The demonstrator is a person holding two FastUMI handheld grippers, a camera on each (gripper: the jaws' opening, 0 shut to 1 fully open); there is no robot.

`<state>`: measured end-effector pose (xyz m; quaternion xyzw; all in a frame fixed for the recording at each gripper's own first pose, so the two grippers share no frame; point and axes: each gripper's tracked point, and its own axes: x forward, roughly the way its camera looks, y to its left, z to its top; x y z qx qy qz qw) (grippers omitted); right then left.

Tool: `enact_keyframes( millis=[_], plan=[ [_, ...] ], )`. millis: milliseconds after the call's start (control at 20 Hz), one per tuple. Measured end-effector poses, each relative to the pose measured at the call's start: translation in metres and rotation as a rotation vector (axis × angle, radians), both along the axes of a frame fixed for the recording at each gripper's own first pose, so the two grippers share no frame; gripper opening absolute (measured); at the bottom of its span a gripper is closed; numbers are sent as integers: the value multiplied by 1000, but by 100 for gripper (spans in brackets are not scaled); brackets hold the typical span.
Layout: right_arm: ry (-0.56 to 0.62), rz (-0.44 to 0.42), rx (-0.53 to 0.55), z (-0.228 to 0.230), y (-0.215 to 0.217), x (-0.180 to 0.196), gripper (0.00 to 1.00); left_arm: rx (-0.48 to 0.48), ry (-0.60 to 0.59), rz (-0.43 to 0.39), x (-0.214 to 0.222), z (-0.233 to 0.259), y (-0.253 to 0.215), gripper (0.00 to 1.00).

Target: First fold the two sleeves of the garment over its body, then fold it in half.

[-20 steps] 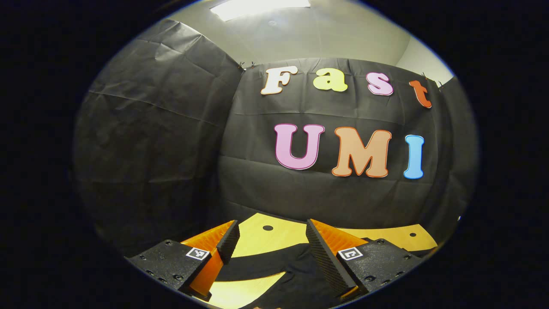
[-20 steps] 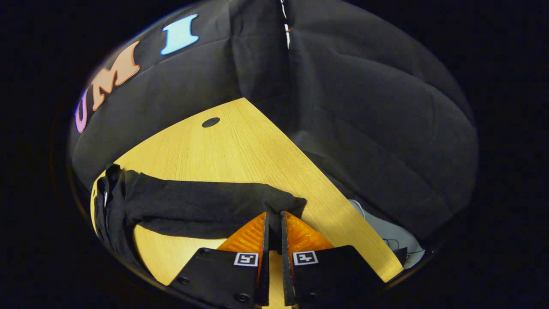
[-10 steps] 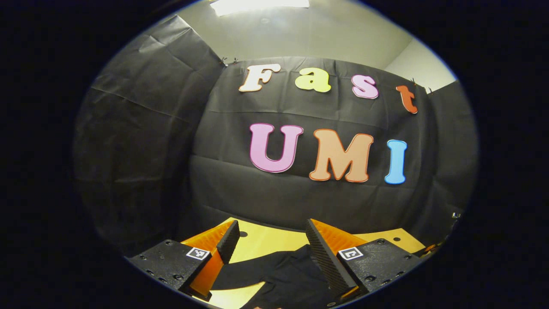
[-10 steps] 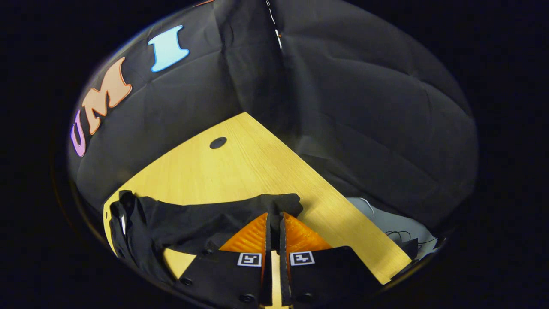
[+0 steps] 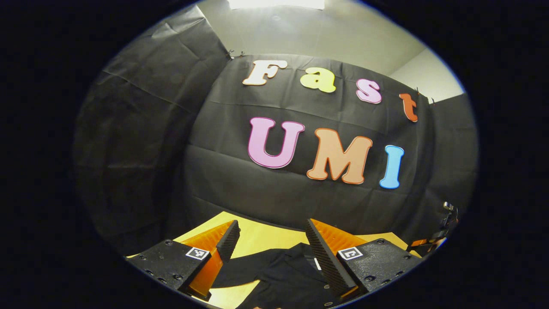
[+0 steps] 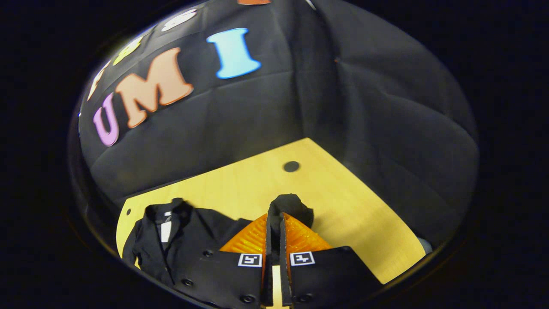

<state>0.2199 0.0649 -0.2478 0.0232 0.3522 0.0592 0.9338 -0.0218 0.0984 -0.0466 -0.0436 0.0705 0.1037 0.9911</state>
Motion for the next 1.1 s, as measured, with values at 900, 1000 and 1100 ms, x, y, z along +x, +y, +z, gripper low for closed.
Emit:
enact_keyframes(
  millis=[900, 1000, 1100],
  plan=[
    [108, 480, 68, -73, 351, -95, 9, 117, 48, 376, -158, 21, 175, 91],
    [129, 487, 57, -88, 368, -99, 10, 111, 63, 373, -157, 20, 180, 93],
    [141, 479, 57, -97, 381, -104, 10, 124, 61, 365, -151, 21, 184, 92]
  ],
)
